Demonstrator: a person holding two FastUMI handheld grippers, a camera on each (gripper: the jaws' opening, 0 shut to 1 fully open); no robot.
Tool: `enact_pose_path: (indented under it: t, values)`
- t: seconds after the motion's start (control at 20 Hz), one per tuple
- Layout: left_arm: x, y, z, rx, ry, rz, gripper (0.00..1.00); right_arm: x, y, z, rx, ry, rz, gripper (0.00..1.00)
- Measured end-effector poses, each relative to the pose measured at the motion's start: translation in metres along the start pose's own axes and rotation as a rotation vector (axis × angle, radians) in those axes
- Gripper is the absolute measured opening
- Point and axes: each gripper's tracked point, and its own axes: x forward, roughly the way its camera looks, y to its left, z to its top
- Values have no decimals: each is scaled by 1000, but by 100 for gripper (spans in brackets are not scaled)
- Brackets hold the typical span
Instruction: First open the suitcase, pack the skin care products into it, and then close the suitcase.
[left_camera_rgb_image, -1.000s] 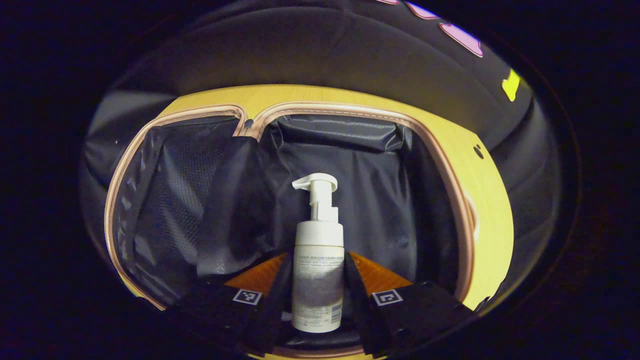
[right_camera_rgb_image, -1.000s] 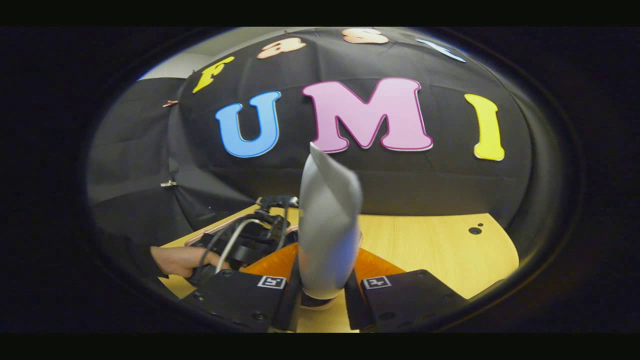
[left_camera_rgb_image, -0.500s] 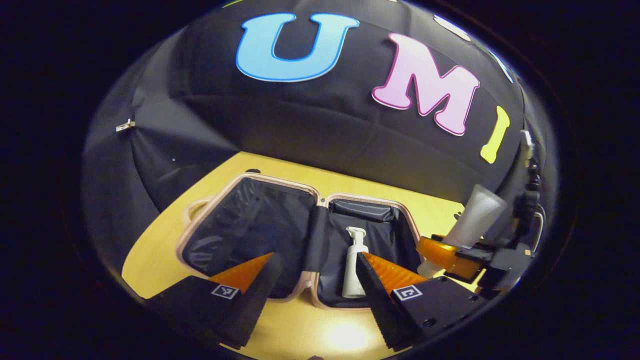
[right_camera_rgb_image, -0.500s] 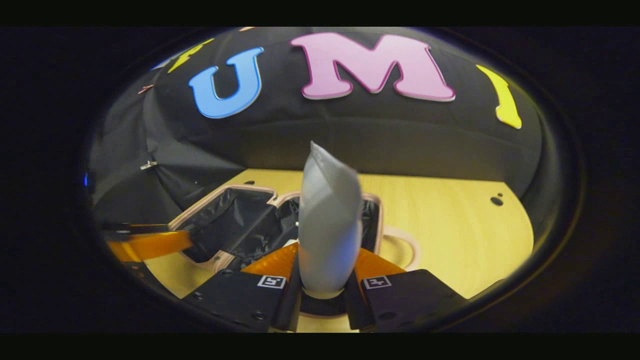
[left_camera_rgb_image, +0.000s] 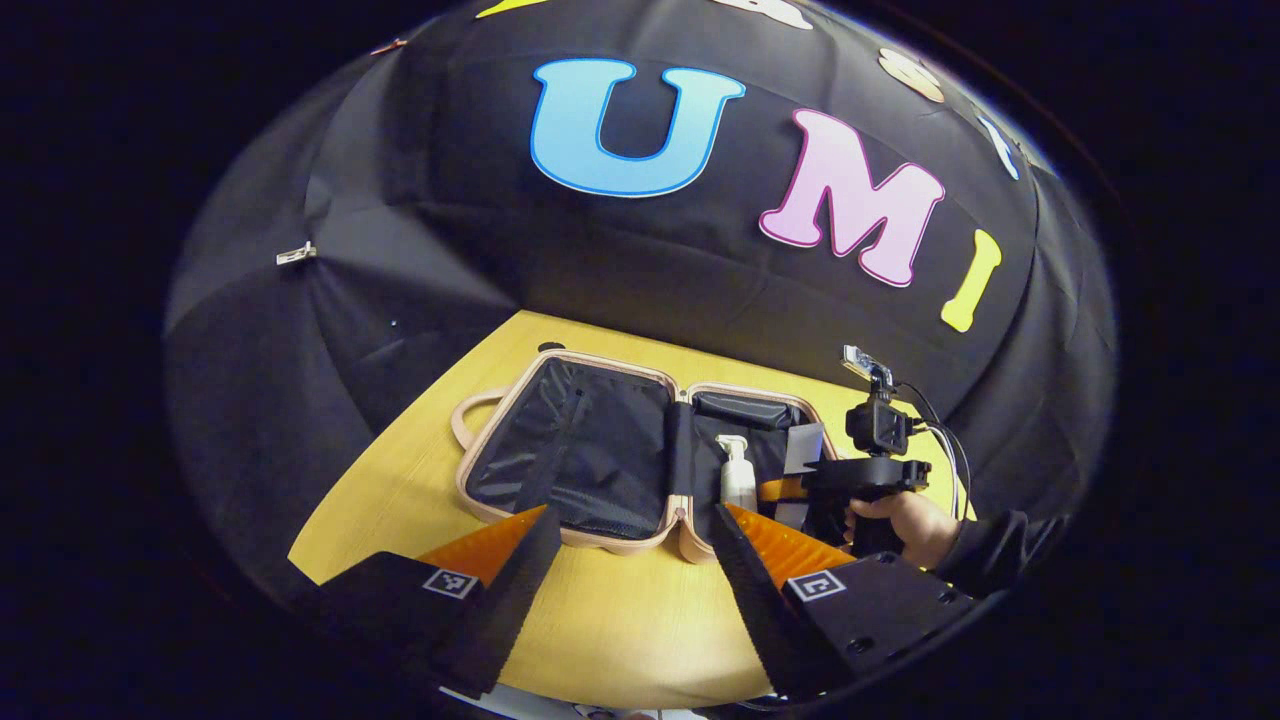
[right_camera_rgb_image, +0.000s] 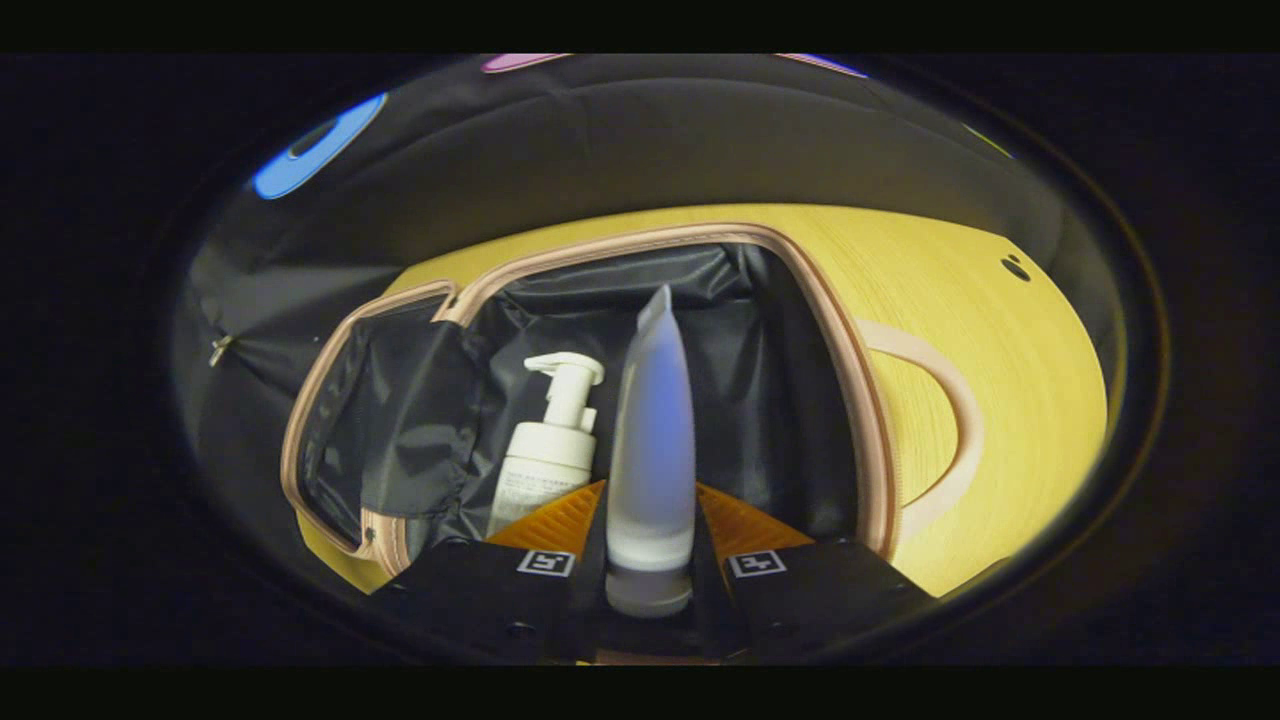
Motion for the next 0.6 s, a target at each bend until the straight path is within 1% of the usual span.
enact_pose_path:
  t: [0.1, 0.15, 0.2, 0.25, 0.3, 0.4, 0.45, 0.5, 0.55, 0.6]
  values:
    - [3, 8, 0, -27, -5, 0, 96, -1, 0, 6, 8, -20, -6, 35]
    - [5, 14, -1, -44, -6, 7, 96, -3, -2, 8, -2, -31, -11, 48]
    - [10, 21, 0, -53, -11, 10, 96, -8, -3, 8, -10, -33, -3, 51]
    - [14, 34, 2, -55, -24, 26, 96, -15, -3, 10, -26, -44, 1, 59]
    - [20, 51, 9, -51, -45, 45, 96, -20, -2, 12, -46, -65, 2, 74]
    - [40, 91, 22, -20, -71, 87, 96, -39, 4, 30, -95, -168, -1, 82]
    - [52, 115, 25, 4, -62, 129, 96, -52, 8, 43, -102, -228, 9, 89]
    - [69, 140, 33, 24, -73, 162, 96, -64, 10, 53, -113, -280, 11, 99]
    - [88, 159, 39, 39, -74, 179, 97, -78, 11, 63, -123, -330, 19, 98]
    - [107, 179, 49, 47, -89, 180, 96, -93, 10, 71, -138, -376, 27, 87]
